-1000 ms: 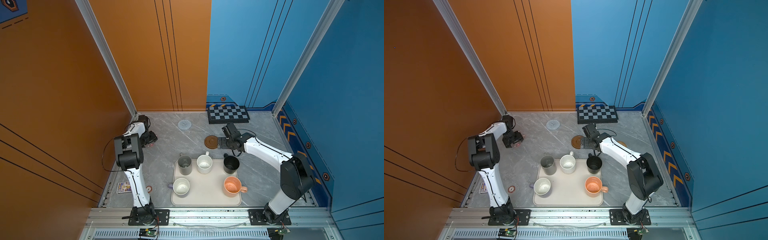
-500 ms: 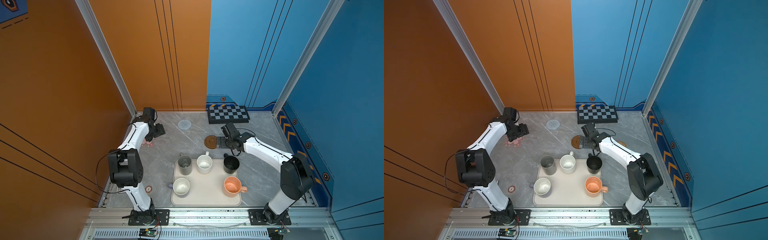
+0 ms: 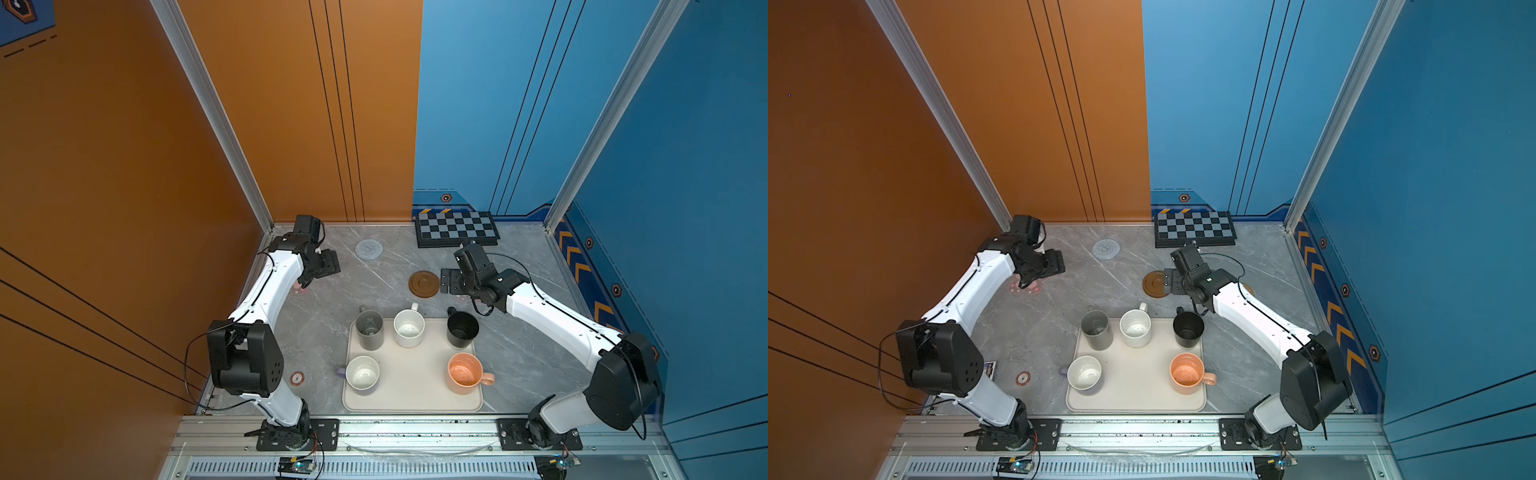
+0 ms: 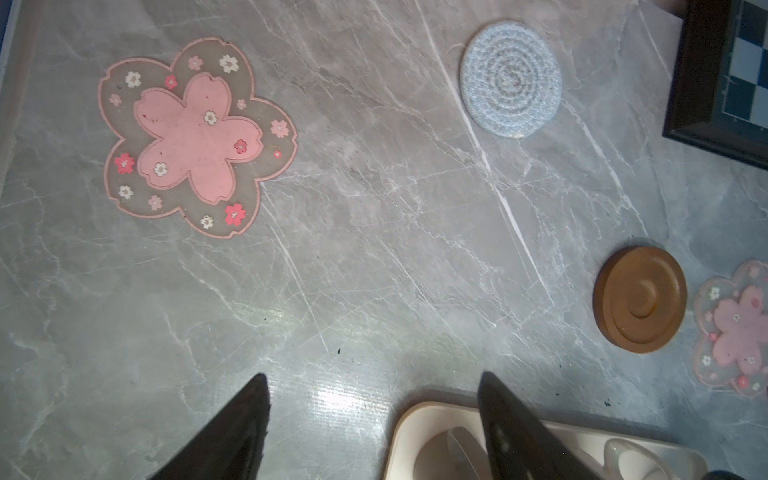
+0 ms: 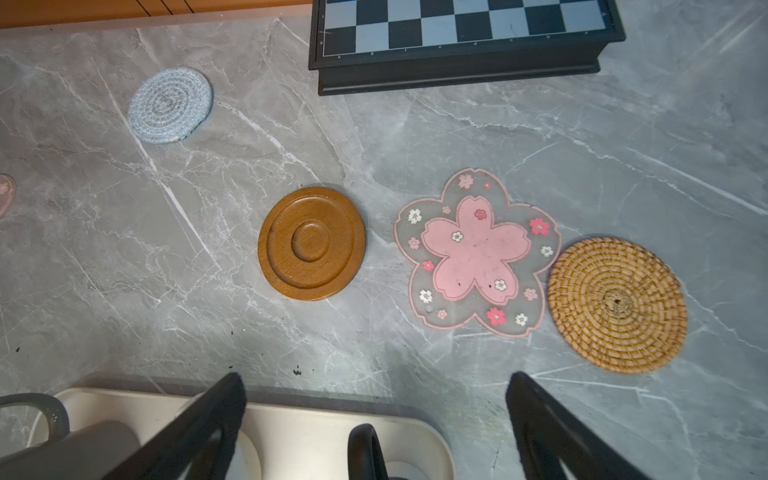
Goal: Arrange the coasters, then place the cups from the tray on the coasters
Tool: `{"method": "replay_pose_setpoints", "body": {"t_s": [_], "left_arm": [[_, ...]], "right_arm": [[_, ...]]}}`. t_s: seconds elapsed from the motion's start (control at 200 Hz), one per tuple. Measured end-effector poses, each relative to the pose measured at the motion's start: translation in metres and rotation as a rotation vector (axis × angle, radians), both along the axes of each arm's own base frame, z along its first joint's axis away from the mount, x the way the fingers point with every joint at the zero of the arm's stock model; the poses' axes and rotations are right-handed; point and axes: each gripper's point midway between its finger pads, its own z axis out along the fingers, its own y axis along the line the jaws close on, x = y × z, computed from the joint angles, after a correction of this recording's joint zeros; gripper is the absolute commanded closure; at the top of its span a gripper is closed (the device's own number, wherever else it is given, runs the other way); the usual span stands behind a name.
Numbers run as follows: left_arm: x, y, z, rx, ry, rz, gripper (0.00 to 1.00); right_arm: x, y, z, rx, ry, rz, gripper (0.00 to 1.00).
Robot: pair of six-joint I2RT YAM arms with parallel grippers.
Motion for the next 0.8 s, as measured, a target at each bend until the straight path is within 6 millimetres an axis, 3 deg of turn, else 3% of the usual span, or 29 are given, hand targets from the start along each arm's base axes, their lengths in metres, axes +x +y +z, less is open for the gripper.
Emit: {"method": "replay_pose_setpoints", "body": {"t_s": [0.29,0.46,0.621,0.801], "left_arm": [[-0.001,-0.039,0.016,-0.006,-0.036,-0.094,0.22],[0.008,-0.062,0.025,-0.014,-0.061,-0.14,0.23],[0.02,-0.103,0.002,-0.008,-0.01,-0.22,0.28],[0.036,-0.173,-0.041,0.003,0.054,-0.335,0.4]], "right_arm": [[0.0,-0.045,-0.012,-0.043,0.028,-0.085,0.01],[0.003,-0.084,-0.018,-0.043,0.045,-0.186,0.02],[0.004,-0.102,-0.023,-0.042,0.059,-0.236,0.03],[0.005,-0.107,-0.025,-0.025,0.072,-0.244,0.05]]}}
